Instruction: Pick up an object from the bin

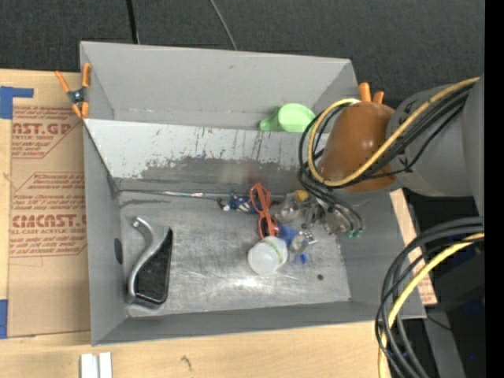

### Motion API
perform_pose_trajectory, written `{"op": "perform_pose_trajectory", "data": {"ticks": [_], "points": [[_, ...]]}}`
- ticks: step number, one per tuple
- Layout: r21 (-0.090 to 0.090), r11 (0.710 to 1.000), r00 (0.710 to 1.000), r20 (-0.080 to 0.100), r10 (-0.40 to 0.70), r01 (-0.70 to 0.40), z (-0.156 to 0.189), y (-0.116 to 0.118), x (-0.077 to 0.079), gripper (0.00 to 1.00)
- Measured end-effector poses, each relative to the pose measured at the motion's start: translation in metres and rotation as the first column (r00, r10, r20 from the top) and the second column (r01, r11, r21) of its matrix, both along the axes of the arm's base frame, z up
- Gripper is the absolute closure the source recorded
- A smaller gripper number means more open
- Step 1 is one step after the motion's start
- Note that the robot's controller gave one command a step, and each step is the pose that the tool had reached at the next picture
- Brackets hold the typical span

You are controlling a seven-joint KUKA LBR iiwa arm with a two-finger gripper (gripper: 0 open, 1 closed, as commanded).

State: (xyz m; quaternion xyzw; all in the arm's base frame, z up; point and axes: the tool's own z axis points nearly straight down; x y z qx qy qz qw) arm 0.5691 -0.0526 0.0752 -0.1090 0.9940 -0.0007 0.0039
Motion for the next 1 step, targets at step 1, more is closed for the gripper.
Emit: {"op": "perform_pose_trajectory", "data": {"ticks": [1], "points": [[0.000, 1.000, 1.000, 0.000, 0.000, 0.000, 0.0000, 0.0000, 0.0000, 1.00]]}}
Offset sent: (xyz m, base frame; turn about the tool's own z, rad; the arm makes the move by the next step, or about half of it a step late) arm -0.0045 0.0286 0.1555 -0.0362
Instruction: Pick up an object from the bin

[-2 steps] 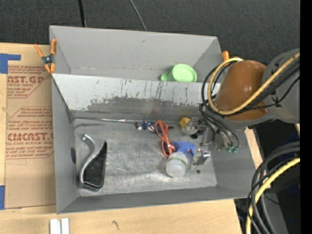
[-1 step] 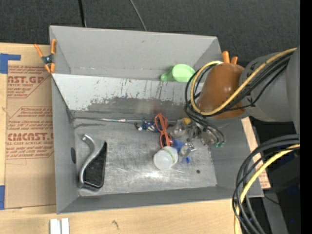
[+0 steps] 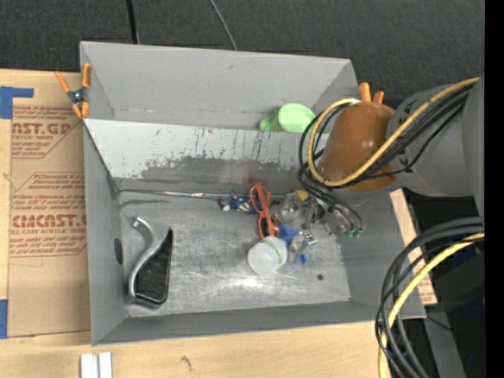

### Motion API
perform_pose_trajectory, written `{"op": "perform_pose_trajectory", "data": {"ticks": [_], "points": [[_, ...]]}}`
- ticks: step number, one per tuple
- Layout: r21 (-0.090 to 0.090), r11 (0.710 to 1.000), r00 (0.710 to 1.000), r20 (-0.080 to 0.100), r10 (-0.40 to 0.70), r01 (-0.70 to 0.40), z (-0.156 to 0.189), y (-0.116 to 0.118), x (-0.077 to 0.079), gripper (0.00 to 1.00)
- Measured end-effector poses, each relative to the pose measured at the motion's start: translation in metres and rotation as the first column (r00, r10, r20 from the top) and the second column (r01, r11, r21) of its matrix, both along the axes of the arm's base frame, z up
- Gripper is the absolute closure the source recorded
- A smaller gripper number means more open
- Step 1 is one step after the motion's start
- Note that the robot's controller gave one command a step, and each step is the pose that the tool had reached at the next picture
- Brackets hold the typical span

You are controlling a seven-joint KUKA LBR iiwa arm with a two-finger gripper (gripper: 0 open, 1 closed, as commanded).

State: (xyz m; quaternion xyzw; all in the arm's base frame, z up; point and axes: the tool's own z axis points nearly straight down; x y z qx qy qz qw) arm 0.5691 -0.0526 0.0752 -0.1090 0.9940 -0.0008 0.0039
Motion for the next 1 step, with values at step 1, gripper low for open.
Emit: {"op": "perform_pose_trajectory", "data": {"ticks": [1], "points": [[0.001, 0.999, 0.999, -0.002, 0.037, -0.037, 0.1563, 0.0293, -0.0032, 1.00]]}}
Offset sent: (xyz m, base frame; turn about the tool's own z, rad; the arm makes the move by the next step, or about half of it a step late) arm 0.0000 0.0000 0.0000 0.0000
